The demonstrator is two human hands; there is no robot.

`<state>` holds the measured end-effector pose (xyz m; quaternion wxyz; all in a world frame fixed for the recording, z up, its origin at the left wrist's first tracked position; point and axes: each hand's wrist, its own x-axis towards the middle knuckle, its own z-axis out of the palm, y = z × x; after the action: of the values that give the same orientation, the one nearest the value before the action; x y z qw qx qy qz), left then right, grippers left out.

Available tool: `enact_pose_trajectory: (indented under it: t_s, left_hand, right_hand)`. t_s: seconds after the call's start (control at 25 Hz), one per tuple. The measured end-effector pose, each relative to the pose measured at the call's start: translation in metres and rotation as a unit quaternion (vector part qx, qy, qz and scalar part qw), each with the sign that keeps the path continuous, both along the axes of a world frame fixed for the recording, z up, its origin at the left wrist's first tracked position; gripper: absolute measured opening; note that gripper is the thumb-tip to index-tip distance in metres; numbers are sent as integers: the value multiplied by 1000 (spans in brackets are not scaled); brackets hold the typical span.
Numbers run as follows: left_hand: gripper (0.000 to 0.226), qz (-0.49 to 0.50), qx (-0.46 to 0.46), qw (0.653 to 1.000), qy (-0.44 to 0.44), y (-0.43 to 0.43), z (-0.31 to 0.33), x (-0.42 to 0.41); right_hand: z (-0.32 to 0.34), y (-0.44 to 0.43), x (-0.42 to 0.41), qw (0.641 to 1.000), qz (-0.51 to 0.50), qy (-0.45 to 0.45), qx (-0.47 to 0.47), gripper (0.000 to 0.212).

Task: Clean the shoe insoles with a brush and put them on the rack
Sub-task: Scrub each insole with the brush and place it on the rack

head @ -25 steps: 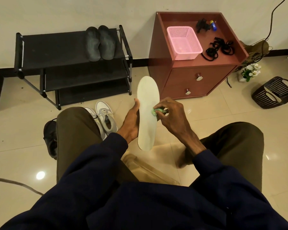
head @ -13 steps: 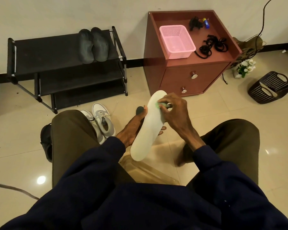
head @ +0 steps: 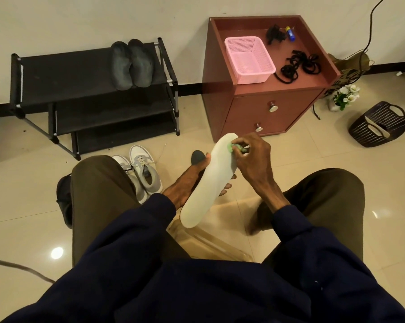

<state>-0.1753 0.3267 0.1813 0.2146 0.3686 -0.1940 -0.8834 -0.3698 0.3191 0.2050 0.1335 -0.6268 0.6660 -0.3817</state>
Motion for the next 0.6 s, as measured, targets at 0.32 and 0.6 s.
enact_pose_trajectory:
  t_s: [0.32,0.6]
  left_hand:
    - [56,75,23,992,-99,-7,-9,8]
    - [42,158,-23,979,-131,-19,-41,5]
  right_hand:
    - [-15,10,34,979,157,-29,126,17]
    - [-31,0,28,968,131,-54,208,17]
